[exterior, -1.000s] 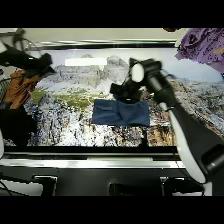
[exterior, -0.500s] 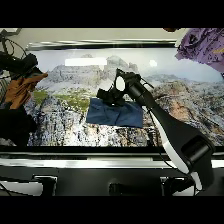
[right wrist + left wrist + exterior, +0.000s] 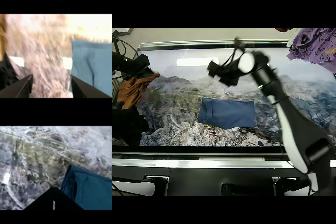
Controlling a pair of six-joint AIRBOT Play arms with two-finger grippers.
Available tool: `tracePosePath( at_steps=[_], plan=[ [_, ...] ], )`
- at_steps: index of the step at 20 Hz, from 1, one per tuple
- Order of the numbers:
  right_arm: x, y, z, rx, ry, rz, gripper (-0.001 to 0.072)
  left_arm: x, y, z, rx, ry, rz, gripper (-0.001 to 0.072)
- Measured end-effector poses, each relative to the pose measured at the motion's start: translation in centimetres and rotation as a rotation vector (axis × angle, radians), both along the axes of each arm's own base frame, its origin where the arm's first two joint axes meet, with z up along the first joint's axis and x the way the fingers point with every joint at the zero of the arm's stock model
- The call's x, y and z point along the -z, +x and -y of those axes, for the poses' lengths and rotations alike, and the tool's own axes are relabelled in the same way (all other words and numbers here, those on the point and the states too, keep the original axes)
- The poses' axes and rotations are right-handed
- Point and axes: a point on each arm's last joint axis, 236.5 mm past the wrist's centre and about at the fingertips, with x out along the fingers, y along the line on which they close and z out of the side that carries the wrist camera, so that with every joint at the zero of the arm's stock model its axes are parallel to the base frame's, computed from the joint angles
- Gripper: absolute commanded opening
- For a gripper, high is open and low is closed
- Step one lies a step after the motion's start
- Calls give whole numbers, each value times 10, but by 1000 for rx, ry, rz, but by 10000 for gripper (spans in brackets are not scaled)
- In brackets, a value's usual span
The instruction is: Fold the clothes and pants, and hang the long-sleeved shirts on hangers.
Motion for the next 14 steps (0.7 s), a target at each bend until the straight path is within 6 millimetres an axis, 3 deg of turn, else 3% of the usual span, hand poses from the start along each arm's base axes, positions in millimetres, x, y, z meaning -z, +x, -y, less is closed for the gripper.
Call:
tracePosePath(
  at_steps=[1, 4, 7, 9, 10, 12, 14],
  plan=[
    [-13, 6, 20, 17, -6, 21, 615, 0, 0, 0, 0, 0, 0, 18],
    [-39, 15, 106, 60, -91, 64, 615, 0, 0, 0, -3, -2, -1, 19],
    [-29, 13, 199, 90, -186, 23, 614, 0, 0, 0, -3, -2, -1, 18],
    [-2, 5, 251, 91, -203, -47, 613, 0, -1, 0, -2, -1, -5, 19],
    [14, 0, 267, 76, -187, -86, 613, 0, -1, 0, -2, -1, -5, 19],
    [55, -15, 284, 35, -132, -163, 613, 1, -2, 0, -1, -1, -8, 19],
    [97, -32, 284, -14, -66, -232, 613, 1, -2, 0, 0, -1, -9, 19]
  ],
)
